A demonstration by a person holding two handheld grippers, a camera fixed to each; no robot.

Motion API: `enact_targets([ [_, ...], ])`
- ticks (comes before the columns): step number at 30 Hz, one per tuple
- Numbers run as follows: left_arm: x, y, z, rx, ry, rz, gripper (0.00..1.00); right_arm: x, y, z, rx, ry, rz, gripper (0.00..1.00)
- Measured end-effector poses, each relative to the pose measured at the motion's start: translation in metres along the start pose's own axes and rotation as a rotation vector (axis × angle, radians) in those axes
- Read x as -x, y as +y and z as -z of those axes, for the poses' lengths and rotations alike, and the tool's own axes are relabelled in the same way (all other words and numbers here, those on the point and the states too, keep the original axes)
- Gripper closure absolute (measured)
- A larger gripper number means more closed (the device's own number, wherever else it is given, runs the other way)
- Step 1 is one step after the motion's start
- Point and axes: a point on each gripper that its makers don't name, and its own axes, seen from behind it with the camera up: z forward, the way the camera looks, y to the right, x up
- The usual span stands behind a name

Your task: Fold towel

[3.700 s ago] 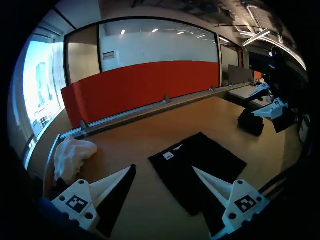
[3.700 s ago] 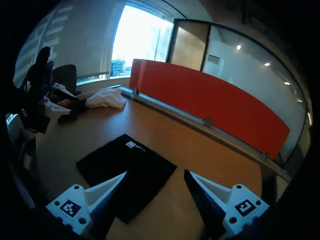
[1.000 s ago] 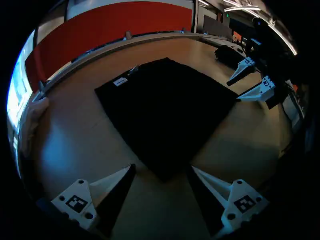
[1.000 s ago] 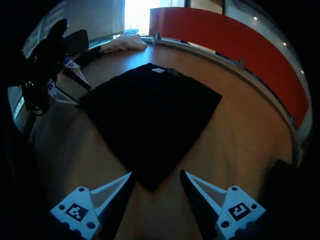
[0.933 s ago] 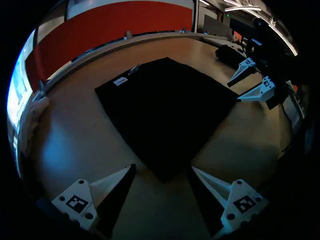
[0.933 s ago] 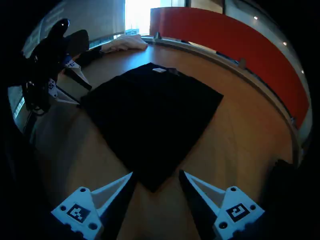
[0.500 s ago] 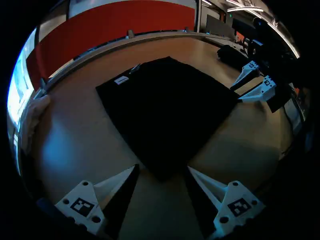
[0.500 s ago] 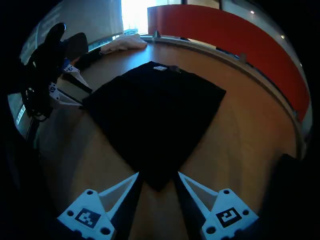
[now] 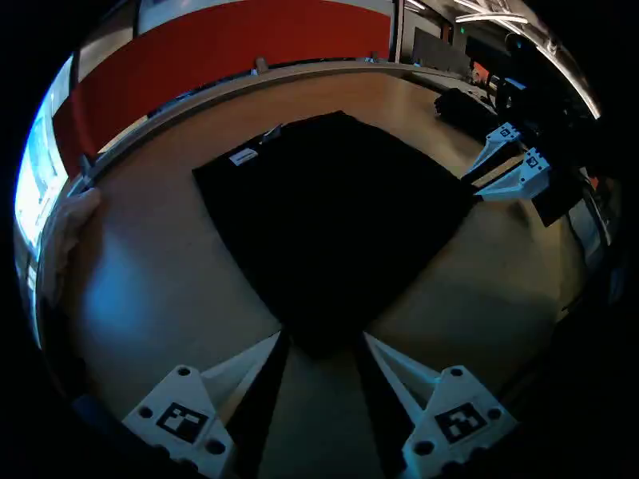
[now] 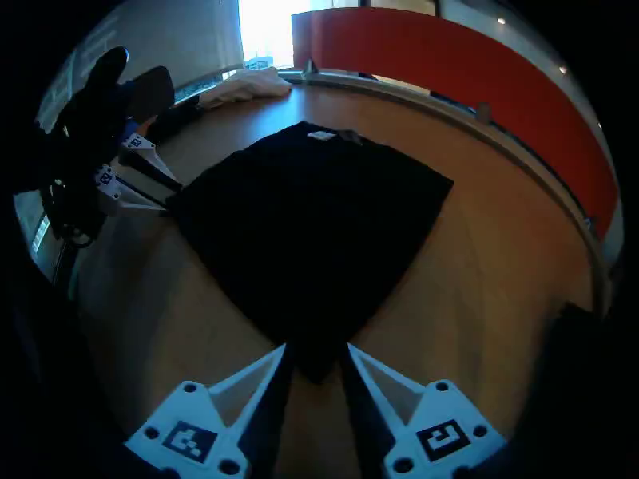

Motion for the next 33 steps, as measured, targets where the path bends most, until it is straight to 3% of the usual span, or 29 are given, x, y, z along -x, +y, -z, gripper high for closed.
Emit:
enact_targets([
  [2,0.000,0.002,0.000,0.000,-0.001,0.000,0.54,-0.001,0.000,-0.001,0.002,0.001,-0.004,0.81],
  [4,0.000,0.003,0.001,-0.003,-0.003,0.001,0.63,-0.002,-0.001,-0.002,0.004,0.004,-0.006,0.84],
  [9,-0.001,0.005,0.002,-0.012,-0.008,0.012,0.82,-0.004,-0.003,-0.002,0.003,0.013,-0.003,0.86],
  [13,-0.002,0.003,0.003,-0.021,-0.014,0.043,0.88,-0.010,-0.005,0.001,-0.006,0.032,-0.010,0.86],
  [21,-0.010,0.002,0.010,-0.016,0.003,0.096,0.89,-0.019,-0.002,0.008,0.004,0.051,-0.003,0.87],
  [33,-0.040,-0.004,0.043,-0.047,0.050,0.127,0.89,-0.053,0.001,0.037,0.019,0.103,0.008,0.87],
])
